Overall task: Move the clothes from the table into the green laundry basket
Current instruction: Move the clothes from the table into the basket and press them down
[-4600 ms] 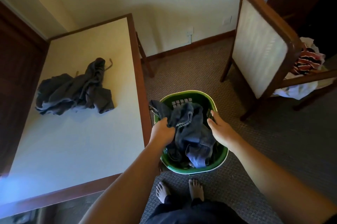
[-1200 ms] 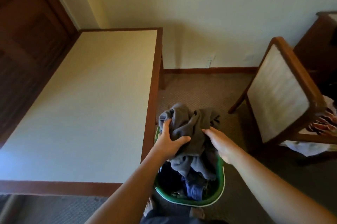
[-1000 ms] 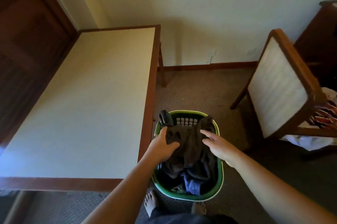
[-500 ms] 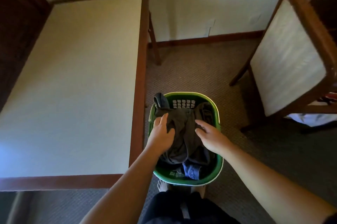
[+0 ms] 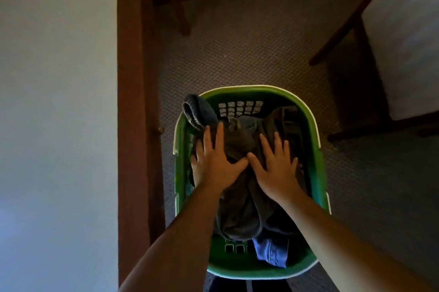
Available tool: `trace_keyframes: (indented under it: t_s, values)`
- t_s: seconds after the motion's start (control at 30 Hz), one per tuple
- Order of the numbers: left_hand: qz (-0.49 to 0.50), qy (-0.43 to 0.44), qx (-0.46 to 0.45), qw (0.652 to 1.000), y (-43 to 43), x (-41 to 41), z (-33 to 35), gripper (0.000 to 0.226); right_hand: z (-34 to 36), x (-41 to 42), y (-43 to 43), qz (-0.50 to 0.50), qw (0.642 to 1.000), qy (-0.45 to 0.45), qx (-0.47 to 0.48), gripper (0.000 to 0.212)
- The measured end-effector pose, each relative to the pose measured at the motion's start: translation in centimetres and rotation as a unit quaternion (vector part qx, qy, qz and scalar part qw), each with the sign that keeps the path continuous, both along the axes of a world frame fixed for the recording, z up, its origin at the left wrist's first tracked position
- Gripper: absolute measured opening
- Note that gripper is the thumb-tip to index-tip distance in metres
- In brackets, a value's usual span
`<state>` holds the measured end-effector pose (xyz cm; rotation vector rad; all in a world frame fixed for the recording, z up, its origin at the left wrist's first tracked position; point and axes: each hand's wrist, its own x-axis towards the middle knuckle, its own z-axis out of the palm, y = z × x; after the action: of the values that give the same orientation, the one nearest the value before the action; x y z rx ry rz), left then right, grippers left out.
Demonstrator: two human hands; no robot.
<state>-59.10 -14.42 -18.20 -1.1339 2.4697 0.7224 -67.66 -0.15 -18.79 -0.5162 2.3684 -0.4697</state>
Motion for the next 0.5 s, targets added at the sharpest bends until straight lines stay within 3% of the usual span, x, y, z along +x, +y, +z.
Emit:
trace_keyframes:
  t_s: [0.13, 0.3, 0.5]
  values:
    - [-0.016, -0.051, 0.088, 0.995, -1.4, -2.4, -4.4, 0.103, -5.1, -0.9, -0.5, 0.023, 0.999, 0.026, -0.028, 0.066]
    - [0.017, -0.026, 0.157, 0.987, -3.8, -3.8, -11.5, 0.085, -10.4, -2.0, -1.8, 0.011, 0.997, 0.010, -0.081, 0.063]
    - [0.009, -0.052, 0.065, 0.996, -3.9, -5.3, -16.7, 0.069, -17.8, -4.1, -2.6, 0.034, 0.993, -0.015, -0.108, 0.063]
